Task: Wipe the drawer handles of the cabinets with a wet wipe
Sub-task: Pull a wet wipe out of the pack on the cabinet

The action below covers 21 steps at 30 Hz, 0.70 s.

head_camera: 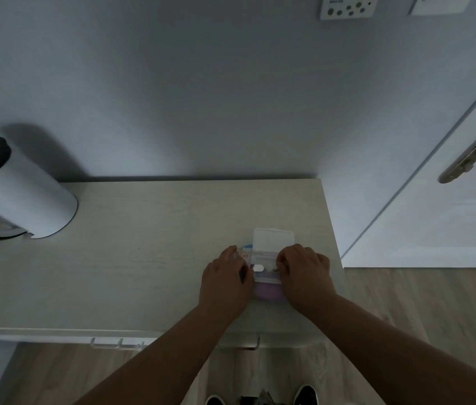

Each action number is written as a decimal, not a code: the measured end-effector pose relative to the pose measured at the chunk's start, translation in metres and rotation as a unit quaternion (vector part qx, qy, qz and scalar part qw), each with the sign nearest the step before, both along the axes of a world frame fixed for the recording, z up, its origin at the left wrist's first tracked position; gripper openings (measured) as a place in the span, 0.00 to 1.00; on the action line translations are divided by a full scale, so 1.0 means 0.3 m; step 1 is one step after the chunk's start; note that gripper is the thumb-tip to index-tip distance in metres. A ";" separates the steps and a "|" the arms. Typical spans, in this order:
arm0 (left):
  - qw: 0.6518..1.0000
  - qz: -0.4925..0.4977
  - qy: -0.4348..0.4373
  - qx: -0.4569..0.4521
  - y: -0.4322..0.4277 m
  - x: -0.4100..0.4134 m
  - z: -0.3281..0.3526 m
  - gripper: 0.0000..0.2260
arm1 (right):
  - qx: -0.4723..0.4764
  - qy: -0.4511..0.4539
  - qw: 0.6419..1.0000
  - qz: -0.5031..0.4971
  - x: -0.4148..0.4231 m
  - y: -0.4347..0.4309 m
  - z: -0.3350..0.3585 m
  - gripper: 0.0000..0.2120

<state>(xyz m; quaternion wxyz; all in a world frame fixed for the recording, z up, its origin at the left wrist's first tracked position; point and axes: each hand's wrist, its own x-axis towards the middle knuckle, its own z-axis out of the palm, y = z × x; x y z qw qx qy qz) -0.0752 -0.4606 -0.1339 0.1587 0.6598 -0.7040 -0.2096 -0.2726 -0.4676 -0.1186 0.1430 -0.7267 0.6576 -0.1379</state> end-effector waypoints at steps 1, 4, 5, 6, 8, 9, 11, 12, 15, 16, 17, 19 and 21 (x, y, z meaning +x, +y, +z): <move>1.000 0.001 -0.003 -0.008 0.002 0.001 0.003 0.12 | 0.001 -0.008 1.000 -0.001 0.002 0.004 0.011 0.05; 0.999 0.001 0.008 -0.048 0.004 0.003 0.018 0.11 | -0.001 -0.028 1.000 -0.008 0.002 0.009 0.042 0.06; 0.998 0.002 0.013 -0.062 0.004 0.004 0.024 0.10 | -0.004 -0.036 0.999 -0.012 0.002 0.010 0.051 0.06; 0.998 0.003 0.016 -0.068 0.003 0.006 0.029 0.10 | -0.008 -0.044 0.999 -0.014 0.003 0.010 0.060 0.06; 0.998 0.000 0.021 -0.057 0.001 0.007 0.039 0.09 | -0.011 -0.061 0.998 -0.017 0.006 0.009 0.079 0.07; 0.999 -0.001 0.029 -0.047 0.001 0.007 0.039 0.10 | -0.012 -0.073 0.997 -0.017 0.008 0.009 0.091 0.06; 0.999 0.003 0.046 -0.030 0.005 0.005 0.043 0.14 | -0.018 -0.097 0.995 -0.017 0.012 0.009 0.115 0.06; 0.998 0.006 0.050 -0.028 0.005 0.005 0.044 0.18 | -0.021 -0.113 0.993 -0.017 0.015 0.010 0.128 0.06; 0.998 0.010 0.059 -0.038 0.002 0.003 0.042 0.22 | -0.018 -0.164 0.986 -0.022 0.025 0.019 0.172 0.07; 0.997 0.008 0.063 -0.039 -0.002 0.005 0.040 0.23 | -0.017 -0.177 0.984 -0.024 0.026 0.022 0.185 0.06; 0.997 0.006 0.069 -0.036 -0.007 0.007 0.039 0.23 | -0.021 -0.189 0.982 -0.024 0.027 0.025 0.194 0.06; 0.997 0.004 0.079 -0.023 -0.016 0.013 0.036 0.20 | -0.036 -0.205 0.978 -0.022 0.027 0.032 0.210 0.05; 0.996 0.000 0.082 -0.016 -0.021 0.015 0.039 0.16 | -0.044 -0.221 0.974 -0.022 0.023 0.038 0.232 0.04</move>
